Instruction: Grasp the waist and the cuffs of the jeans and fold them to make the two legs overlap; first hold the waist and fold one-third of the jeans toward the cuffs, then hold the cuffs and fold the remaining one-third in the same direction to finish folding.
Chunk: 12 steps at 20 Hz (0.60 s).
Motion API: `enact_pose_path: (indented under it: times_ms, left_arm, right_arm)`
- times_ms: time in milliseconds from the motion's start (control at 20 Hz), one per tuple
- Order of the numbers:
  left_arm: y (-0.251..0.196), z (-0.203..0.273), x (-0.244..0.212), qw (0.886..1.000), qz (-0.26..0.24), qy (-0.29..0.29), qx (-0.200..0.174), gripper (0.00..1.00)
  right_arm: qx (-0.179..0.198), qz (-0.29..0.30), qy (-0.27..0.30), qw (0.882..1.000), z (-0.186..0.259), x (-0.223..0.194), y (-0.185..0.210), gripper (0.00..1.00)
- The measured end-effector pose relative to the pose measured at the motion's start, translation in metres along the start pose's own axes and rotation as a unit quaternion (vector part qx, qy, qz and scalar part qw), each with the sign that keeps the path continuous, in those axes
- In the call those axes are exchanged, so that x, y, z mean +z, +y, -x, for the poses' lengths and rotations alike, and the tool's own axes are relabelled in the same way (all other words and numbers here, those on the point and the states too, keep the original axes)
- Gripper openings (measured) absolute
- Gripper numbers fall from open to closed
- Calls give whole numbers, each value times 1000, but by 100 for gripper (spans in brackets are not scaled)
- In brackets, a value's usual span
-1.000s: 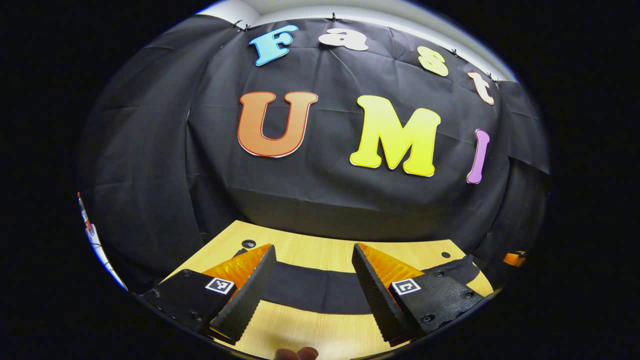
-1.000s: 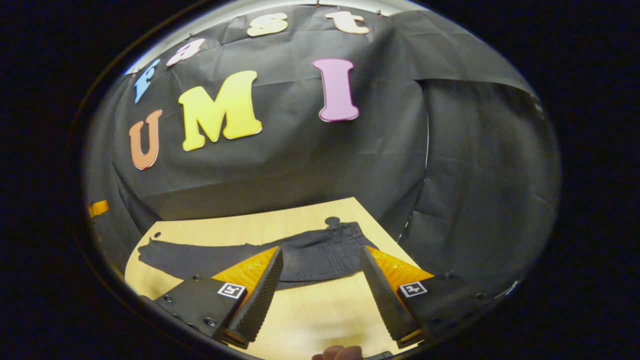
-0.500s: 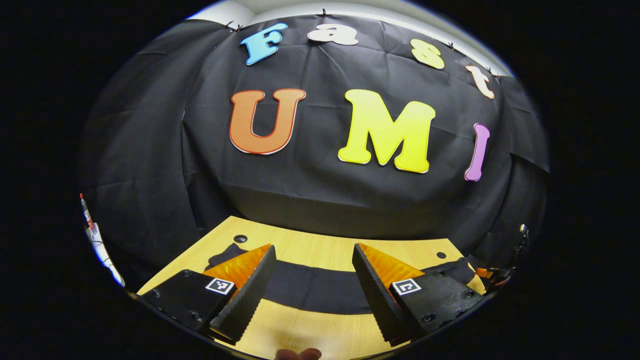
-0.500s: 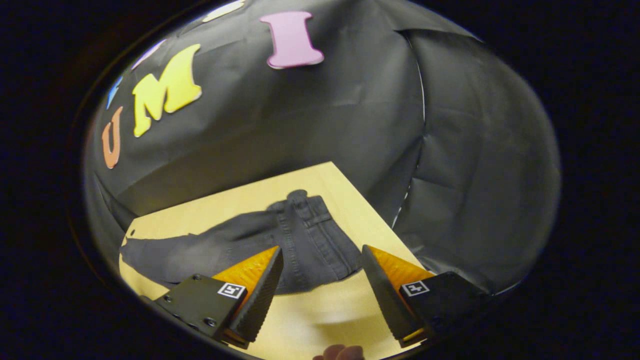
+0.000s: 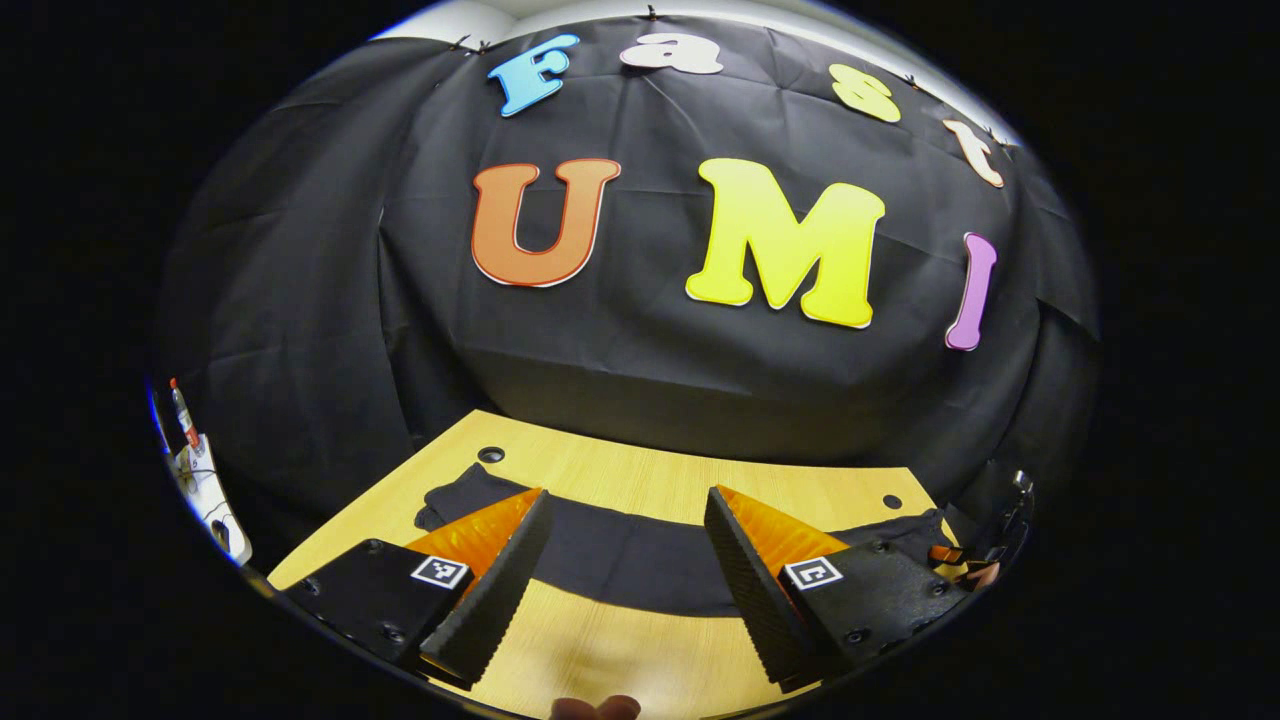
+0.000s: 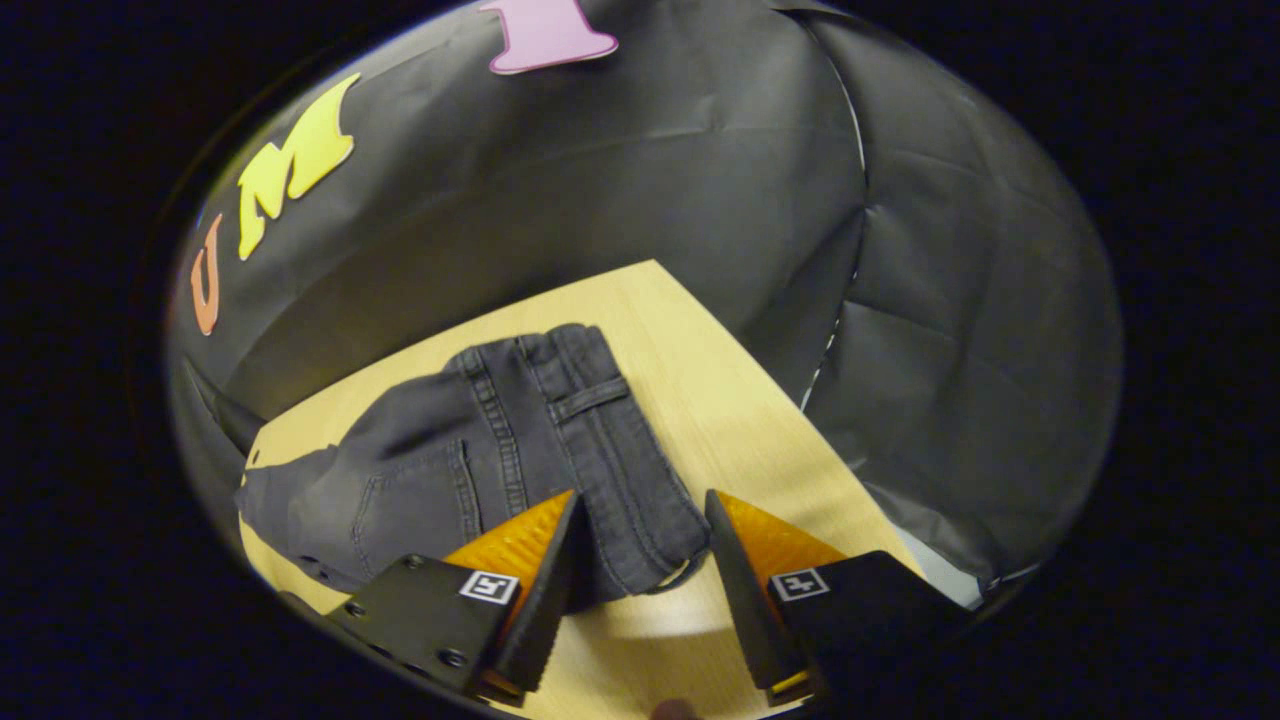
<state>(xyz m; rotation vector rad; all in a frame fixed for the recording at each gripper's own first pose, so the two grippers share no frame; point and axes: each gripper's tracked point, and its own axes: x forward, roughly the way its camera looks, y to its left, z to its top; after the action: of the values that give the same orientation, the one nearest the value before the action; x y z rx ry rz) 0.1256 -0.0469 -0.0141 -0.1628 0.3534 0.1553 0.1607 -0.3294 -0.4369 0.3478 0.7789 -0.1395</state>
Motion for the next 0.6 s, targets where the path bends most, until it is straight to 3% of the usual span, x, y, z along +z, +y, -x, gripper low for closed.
enact_pose_path:
  times_ms: [50, 200, 300, 450, 500, 550, 600]
  left_arm:
    - [2, 0, -1, 1000, 1, 1, 2, 99]
    - [9, -1, 1, 1000, 5, 0, 8, 99]
    - [14, 0, 2, 1000, 14, -2, 11, 99]
    - [27, 3, 0, 1000, 26, -3, 13, 99]
    - [31, 3, -1, 999, 29, -5, 14, 99]
    - [36, 4, -1, 999, 30, -7, 17, 99]
    - [42, 7, 0, 999, 30, -11, 19, 99]
  right_arm:
    - [14, -4, 14, 1000, -3, -6, 8, 73]
    - [14, -17, 23, 999, 3, -4, 16, 30]
    - [1, 5, 30, 1000, 6, -4, 16, 19]
    - [-9, 20, 25, 999, 21, 9, 18, 13]
    - [-9, 15, 23, 1000, 29, 14, 21, 3]
    - [-11, 16, 19, 1000, 37, 17, 24, 6]
    - [-10, 20, 15, 1000, 51, 22, 28, 2]
